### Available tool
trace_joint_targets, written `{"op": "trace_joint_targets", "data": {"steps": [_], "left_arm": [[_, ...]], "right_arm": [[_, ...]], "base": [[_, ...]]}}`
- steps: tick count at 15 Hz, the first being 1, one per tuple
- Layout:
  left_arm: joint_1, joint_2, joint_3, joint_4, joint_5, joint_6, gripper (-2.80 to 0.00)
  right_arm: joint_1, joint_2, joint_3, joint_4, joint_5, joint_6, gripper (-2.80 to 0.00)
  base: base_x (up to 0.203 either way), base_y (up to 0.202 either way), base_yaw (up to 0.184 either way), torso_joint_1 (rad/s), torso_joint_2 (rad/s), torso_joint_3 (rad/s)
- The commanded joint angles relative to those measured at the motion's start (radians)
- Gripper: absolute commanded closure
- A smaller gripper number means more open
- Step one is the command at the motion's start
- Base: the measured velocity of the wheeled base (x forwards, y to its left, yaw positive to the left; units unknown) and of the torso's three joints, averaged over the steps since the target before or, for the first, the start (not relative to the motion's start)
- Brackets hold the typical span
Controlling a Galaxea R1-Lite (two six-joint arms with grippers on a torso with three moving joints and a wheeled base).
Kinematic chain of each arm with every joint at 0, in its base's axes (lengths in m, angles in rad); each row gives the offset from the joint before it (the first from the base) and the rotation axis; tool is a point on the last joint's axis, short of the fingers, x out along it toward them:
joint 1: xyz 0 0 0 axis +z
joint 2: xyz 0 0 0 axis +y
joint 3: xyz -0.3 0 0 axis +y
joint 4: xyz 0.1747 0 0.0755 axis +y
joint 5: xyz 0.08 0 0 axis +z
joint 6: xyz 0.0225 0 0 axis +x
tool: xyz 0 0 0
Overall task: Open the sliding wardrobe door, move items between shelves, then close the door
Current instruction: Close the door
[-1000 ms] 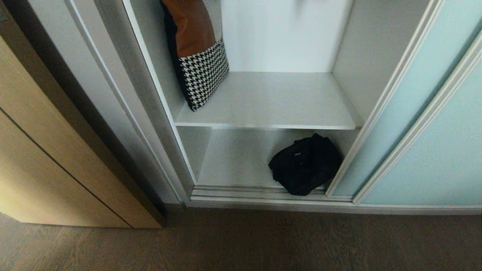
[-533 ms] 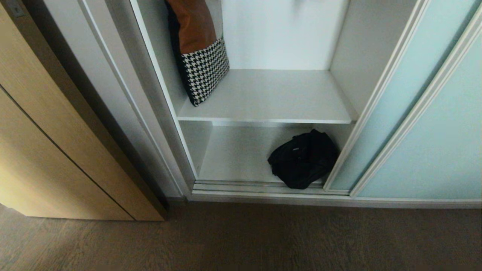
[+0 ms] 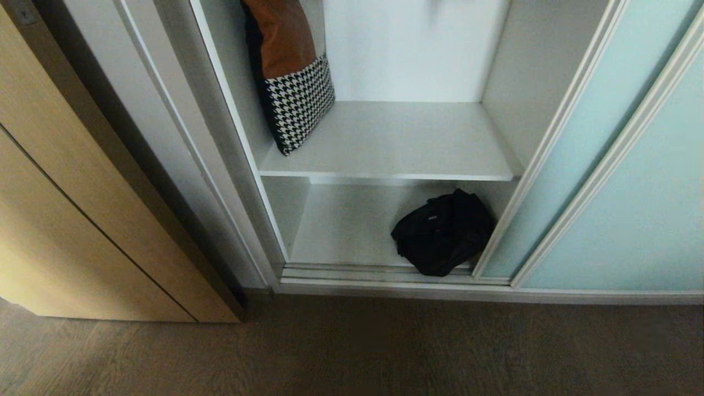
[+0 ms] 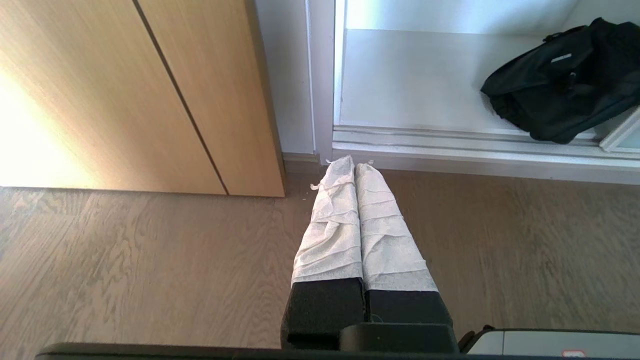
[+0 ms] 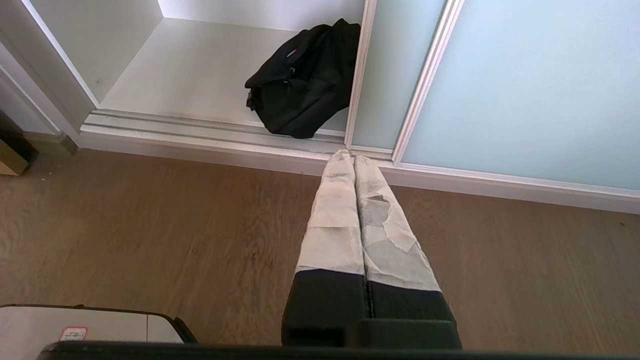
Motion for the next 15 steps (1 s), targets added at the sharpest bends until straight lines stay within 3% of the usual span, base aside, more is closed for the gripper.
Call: {"op": "trace_joint_targets", "data": {"steps": [1,4,11,15], "left_arm": [[0.000,0.000,0.000,0.000,0.000,-0.001,0.00],[0.000,0.000,0.000,0.000,0.002,0.001,0.00],[0.000,0.002,0.000,-0.001,0.000,-0.001,0.00],[0.000,0.000,0.000,0.000,0.000,-0.001,0.00]], "right_arm": [[0.000,-0.002,0.000,-0.001,0.000,0.002,0.00],[0.000,-0.003,0.000,0.007,0.003,-0.041,0.00],[0.000,-0.002,0.001,0.001,0.005,-0.022,0.00],[0.000,-0.003,0.000,0.003,0.005,-0.066,0.00]], "base": [[0.000,0.000,0.000,0.000,0.00,0.000],[0.000,0.000,0.000,0.000,0.00,0.000],[0.000,0.000,0.000,0.000,0.00,0.000],[0.000,0.000,0.000,0.000,0.00,0.000]]}}
